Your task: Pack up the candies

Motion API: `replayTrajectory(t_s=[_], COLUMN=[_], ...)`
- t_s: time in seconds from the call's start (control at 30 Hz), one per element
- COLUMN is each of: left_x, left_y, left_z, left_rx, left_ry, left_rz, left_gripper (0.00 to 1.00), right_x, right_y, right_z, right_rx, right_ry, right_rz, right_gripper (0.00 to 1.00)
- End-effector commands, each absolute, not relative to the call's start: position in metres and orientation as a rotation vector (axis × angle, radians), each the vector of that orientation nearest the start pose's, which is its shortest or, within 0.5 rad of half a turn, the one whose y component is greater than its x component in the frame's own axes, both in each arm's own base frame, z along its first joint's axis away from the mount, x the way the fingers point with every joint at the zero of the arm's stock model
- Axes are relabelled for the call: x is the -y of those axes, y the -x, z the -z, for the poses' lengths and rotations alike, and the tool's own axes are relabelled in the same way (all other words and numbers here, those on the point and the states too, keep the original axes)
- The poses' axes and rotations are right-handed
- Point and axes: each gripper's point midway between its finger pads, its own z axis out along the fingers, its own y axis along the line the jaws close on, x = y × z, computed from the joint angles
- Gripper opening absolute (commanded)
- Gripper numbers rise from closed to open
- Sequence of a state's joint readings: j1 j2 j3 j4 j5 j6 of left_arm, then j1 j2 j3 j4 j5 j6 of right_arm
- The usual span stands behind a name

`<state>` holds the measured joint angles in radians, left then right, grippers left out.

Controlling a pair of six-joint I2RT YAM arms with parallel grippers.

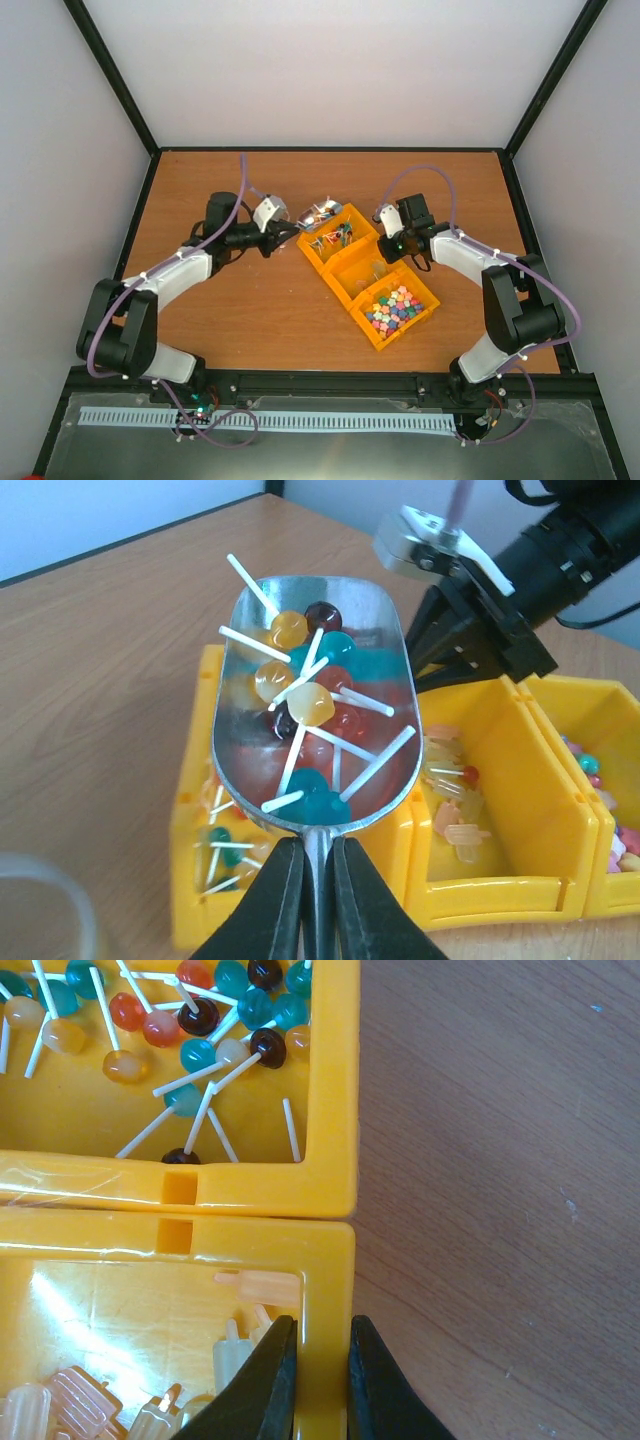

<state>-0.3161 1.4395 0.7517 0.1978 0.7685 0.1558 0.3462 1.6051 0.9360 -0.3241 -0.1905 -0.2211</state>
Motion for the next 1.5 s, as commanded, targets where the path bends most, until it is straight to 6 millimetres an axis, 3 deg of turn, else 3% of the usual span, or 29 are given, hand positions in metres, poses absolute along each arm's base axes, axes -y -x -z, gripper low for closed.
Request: replayTrajectory(t_s=[0.0,0.33,0.57,0.8,1.47], left_x=[0.21,0.14,0.103,0.093,0.075], left_y=[-0.333,-0.325,-0.309,-0.303,-0.328], left_z=[-0.197,-0.235,-0.232,-0.223,-0.217], left_rx=[-1.83,-1.914,-1.995,-2.021,-2.103], left_ry=[-0.924,-0.874,-0.868,-0.904,-0.956], left_rz=[0.873,0.74,0.681,0.599,0.471], left_gripper=[0.01,0.01,0.01,0.01,0.01], right_x=[-0.153,-0.155,-0.156,-0.156,-0.158], right_y=[-0.369,-0.37,-0.371,-0.371,-0.371], right_z=[-0.068,-0.066,-0.069,-0.069,-0.069], right_rx=[-2.436,-2.442,-2.436,-2.432,-2.437], right_ry=[0.758,0.758,0.753,0.757,0.763], right_rz=[-0.232,-0.25,-0.26,-0.26,-0.271], right_gripper=[0.03,0.03,0.03,0.03,0.03])
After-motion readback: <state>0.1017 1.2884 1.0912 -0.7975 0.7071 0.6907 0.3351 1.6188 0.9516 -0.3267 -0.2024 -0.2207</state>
